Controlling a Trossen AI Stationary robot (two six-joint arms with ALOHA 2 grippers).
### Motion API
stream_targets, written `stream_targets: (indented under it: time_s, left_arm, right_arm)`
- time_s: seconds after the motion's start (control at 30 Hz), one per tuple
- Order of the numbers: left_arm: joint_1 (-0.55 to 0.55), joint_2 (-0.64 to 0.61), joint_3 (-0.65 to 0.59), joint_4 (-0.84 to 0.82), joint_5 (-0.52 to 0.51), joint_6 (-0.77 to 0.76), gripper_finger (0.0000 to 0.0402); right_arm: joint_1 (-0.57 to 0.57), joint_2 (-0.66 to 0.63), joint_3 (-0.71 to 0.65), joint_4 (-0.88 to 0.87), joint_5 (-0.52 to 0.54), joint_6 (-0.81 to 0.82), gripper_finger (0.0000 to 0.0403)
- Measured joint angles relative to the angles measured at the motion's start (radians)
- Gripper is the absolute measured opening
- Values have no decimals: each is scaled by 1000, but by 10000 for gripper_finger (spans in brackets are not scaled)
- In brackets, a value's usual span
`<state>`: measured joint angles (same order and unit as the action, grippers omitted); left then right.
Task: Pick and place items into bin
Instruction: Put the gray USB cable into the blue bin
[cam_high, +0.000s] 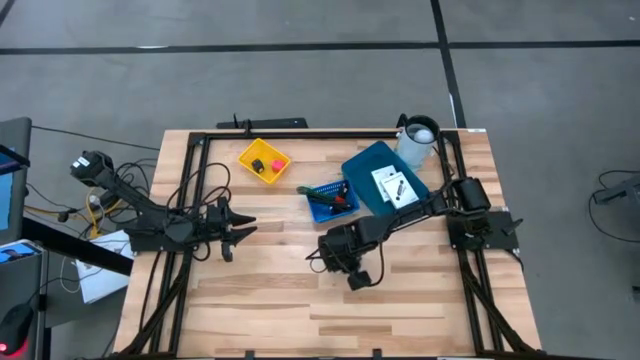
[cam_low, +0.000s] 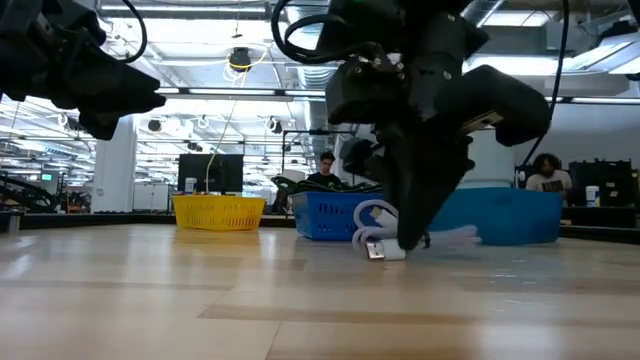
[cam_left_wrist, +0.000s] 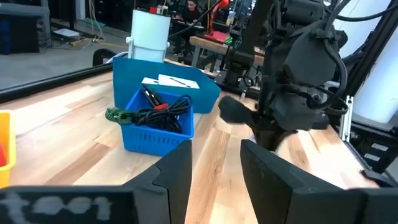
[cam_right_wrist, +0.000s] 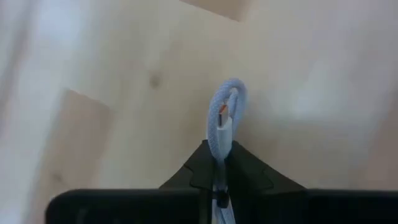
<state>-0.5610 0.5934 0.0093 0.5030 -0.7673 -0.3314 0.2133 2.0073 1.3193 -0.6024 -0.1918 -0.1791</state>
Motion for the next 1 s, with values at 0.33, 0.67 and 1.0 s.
stream_targets:
  time_s: [0.33, 0.67, 1.0]
  left_arm:
    - [0, 5, 0, -50, 4, -34, 125]
    - [0, 12, 3, -52, 56, -107, 125]
    - [0, 11, 4, -86, 83, -128, 125]
  right_arm:
    - [-48, -76, 126, -113, 293, -82, 12]
    - [-223, -85, 206, -128, 343, -180, 12]
    - [-354, -85, 206, -156, 213, -249, 48]
